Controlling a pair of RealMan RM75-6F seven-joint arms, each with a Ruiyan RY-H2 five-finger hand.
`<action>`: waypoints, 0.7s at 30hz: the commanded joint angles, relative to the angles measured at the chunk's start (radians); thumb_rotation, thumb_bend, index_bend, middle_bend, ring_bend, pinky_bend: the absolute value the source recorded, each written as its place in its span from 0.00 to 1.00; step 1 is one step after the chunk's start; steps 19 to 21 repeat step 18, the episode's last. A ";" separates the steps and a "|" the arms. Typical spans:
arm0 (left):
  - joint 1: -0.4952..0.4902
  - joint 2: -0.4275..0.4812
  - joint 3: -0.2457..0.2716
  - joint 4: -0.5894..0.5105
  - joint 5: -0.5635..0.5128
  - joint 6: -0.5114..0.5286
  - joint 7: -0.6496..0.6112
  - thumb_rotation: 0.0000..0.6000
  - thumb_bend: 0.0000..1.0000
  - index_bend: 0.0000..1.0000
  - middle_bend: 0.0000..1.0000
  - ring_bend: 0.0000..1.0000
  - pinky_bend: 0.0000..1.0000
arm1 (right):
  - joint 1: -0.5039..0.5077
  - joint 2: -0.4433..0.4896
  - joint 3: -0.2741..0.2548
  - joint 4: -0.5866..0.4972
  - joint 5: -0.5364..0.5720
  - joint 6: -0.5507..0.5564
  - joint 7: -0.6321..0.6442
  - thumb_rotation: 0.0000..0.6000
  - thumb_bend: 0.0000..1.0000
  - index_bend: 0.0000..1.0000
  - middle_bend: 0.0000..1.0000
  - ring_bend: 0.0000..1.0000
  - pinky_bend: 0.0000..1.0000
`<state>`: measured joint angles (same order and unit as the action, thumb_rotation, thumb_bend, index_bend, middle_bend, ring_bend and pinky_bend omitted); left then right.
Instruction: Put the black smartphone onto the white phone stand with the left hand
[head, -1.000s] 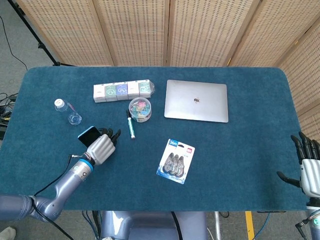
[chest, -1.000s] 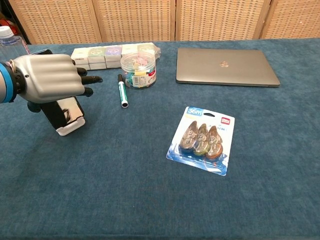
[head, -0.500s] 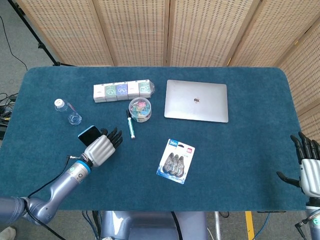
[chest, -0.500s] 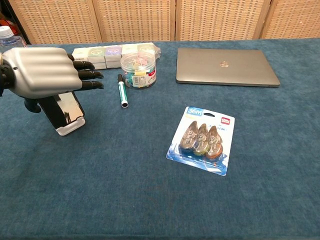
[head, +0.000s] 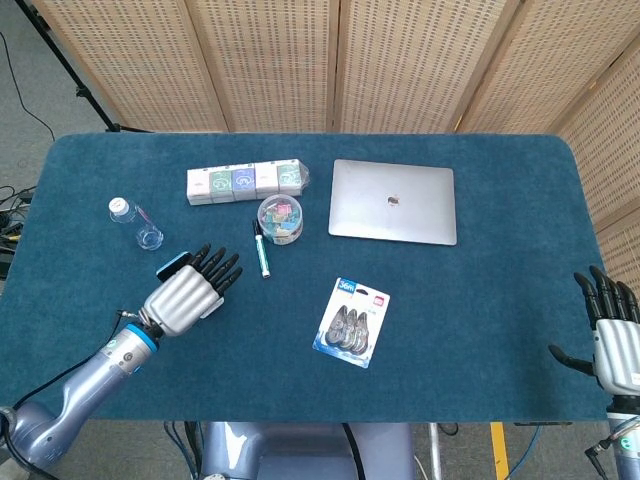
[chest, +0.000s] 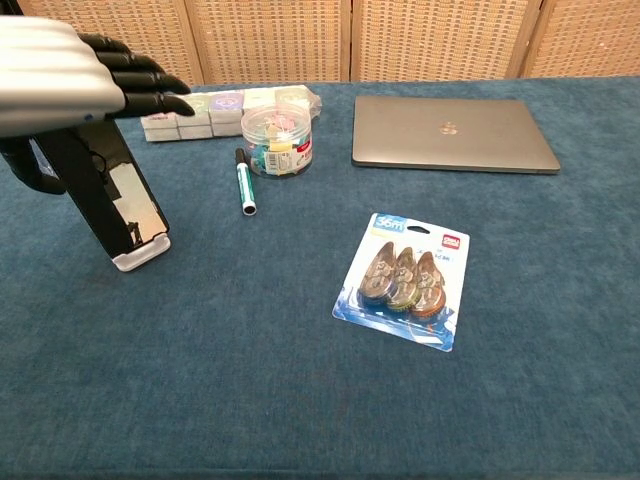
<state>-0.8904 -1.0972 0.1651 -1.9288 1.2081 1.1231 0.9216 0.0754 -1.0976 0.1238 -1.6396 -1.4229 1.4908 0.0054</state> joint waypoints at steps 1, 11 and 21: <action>0.122 0.095 -0.016 -0.012 0.153 0.134 -0.298 1.00 0.00 0.00 0.00 0.00 0.05 | 0.000 0.000 0.000 -0.001 -0.002 0.002 0.000 1.00 0.00 0.00 0.00 0.00 0.00; 0.432 0.071 -0.007 0.170 0.224 0.403 -0.851 1.00 0.00 0.00 0.00 0.00 0.00 | 0.000 -0.011 -0.009 -0.001 -0.022 0.011 -0.029 1.00 0.00 0.00 0.00 0.00 0.00; 0.583 -0.013 0.002 0.254 0.206 0.451 -1.021 1.00 0.00 0.00 0.00 0.00 0.00 | -0.002 -0.016 -0.014 -0.006 -0.035 0.019 -0.043 1.00 0.00 0.00 0.00 0.00 0.00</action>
